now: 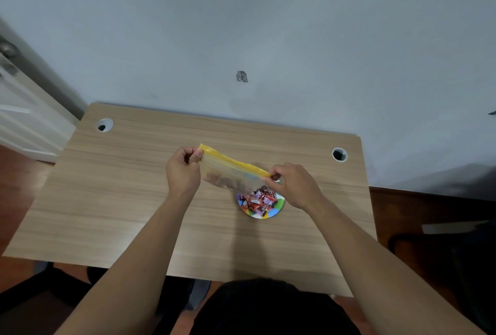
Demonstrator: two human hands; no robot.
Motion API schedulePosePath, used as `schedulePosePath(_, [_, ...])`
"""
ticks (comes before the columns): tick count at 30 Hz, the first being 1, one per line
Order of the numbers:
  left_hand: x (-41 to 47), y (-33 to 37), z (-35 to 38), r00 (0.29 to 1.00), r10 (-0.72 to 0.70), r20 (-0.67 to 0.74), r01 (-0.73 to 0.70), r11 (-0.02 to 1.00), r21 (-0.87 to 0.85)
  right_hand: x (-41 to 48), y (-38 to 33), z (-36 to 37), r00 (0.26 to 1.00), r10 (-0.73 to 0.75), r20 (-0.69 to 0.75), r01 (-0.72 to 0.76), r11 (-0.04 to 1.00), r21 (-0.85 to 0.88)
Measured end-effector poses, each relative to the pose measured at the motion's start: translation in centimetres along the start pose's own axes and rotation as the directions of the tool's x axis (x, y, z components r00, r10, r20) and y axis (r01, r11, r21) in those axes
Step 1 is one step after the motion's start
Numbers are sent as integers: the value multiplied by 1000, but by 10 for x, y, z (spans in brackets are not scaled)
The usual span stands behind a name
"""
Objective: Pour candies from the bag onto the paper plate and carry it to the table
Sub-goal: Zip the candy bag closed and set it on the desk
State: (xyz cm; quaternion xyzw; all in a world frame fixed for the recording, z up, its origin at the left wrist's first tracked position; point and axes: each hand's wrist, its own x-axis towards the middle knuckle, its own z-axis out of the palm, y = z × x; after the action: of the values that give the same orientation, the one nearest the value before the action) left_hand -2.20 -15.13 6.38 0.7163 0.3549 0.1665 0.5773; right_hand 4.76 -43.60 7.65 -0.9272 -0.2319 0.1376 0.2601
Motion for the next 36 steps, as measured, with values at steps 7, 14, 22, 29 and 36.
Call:
schedulePosePath(7, [6,-18,-15,1000,-28,0,28,1000,14,12,-9,8,997,-50,55,54,996,-73])
schedulePosePath(14, [10,-43,-51,997,-75,10,75,997,-7,22,-32,34,988,-72,139,84,993,-87])
schedulePosePath(22, [12,-69,-82,991,-132,-1,132,991,-22,29,-48,74,959,-3,284,10,1000,-22])
schedulePosePath(29, [27,-74,-82,969,-236,70,243,960,-138,49,-43,88,951,76,298,-96,994,51])
schedulePosePath(36, [52,-83,-70,947,-320,-14,314,937,-156,57,-17,84,970,145,196,-190,954,231])
